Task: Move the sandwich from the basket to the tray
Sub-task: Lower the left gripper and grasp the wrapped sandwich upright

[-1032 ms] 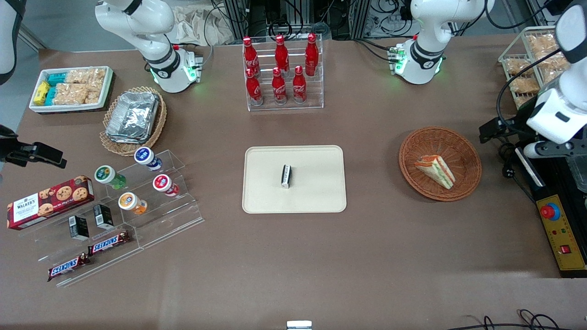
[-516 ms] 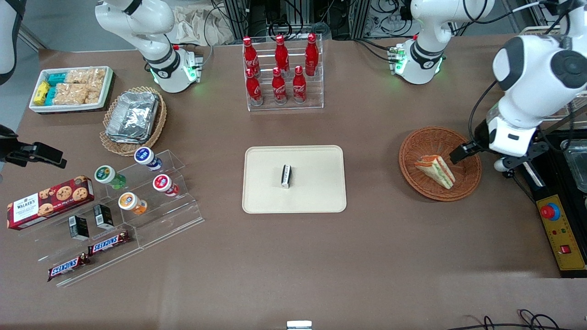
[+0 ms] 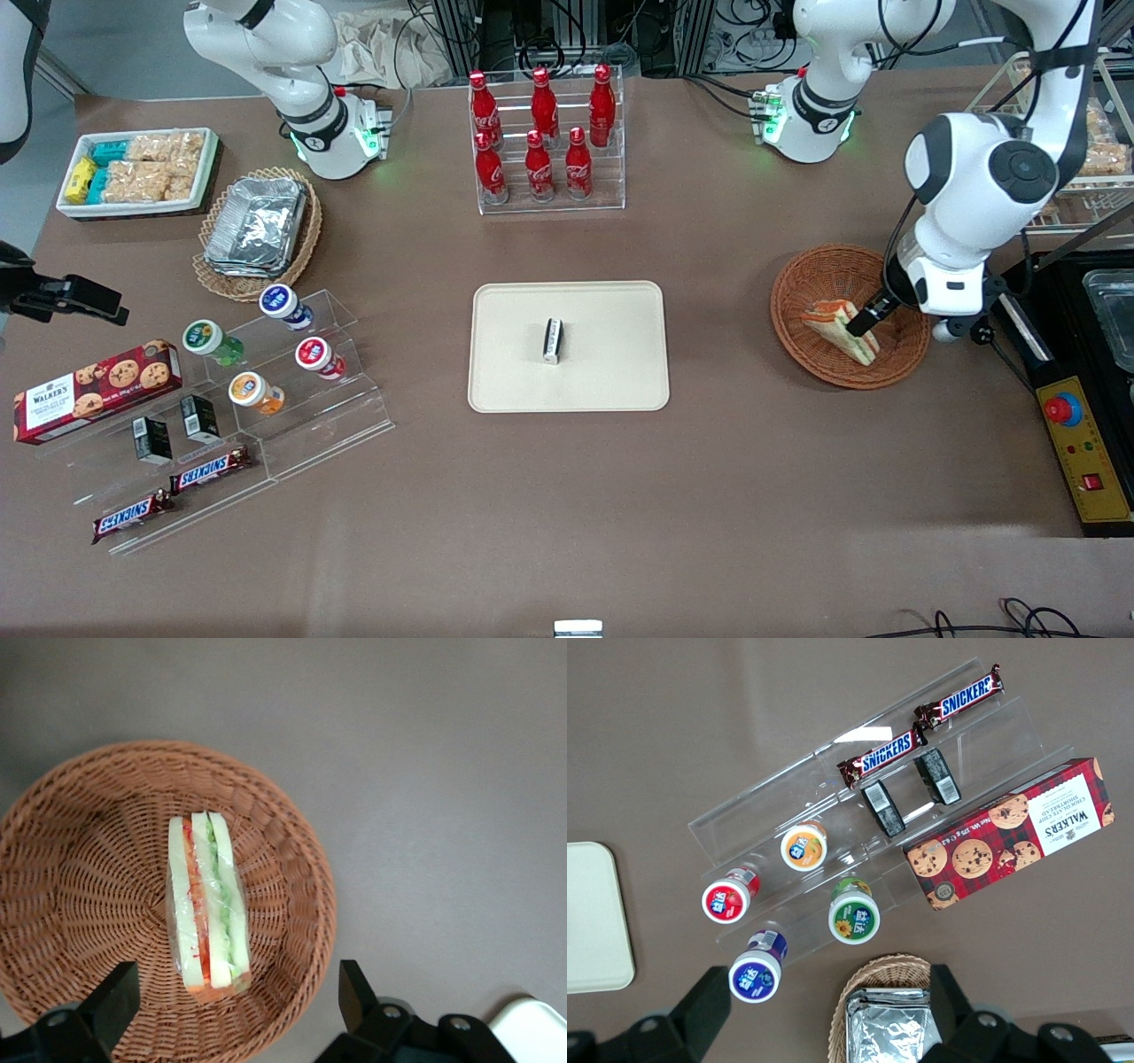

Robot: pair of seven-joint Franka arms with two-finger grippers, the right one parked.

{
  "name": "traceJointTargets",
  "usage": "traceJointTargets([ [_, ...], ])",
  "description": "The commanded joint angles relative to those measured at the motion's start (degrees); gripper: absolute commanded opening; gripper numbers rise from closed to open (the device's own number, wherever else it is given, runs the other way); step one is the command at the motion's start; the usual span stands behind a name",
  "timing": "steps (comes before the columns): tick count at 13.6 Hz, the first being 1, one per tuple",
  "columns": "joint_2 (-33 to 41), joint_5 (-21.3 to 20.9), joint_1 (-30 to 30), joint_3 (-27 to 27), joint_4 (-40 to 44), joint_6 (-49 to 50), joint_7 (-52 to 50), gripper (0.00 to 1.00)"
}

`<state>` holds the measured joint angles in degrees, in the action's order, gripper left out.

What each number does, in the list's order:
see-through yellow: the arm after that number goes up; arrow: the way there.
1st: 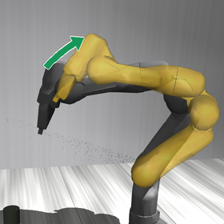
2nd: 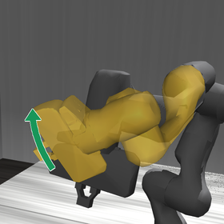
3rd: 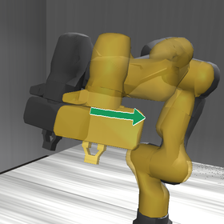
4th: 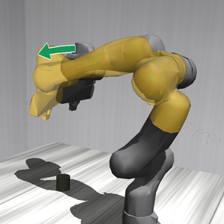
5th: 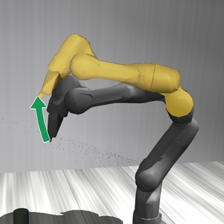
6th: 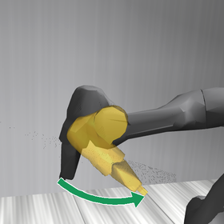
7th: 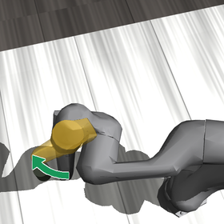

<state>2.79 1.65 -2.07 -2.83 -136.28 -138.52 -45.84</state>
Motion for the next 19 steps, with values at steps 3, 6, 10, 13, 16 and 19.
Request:
traceJointTargets([
  [3,-3.2,0.0,0.4,0.0,-8.3,-12.1,-3.6,1.00],
  [6,-7.0,0.1,0.4,0.1,-9.0,-16.4,-5.0,1.00],
  [10,-10.2,0.2,0.4,0.4,-8.7,-18.9,-7.2,0.40],
  [13,-9.9,0.1,0.4,0.5,-8.6,-18.9,-7.3,0.00],
  [16,-8.3,0.1,0.3,0.5,-8.1,-18.1,-8.6,0.00],
  [19,-4.0,-0.9,0.3,0.4,-5.6,-8.6,-2.4,0.00],
])
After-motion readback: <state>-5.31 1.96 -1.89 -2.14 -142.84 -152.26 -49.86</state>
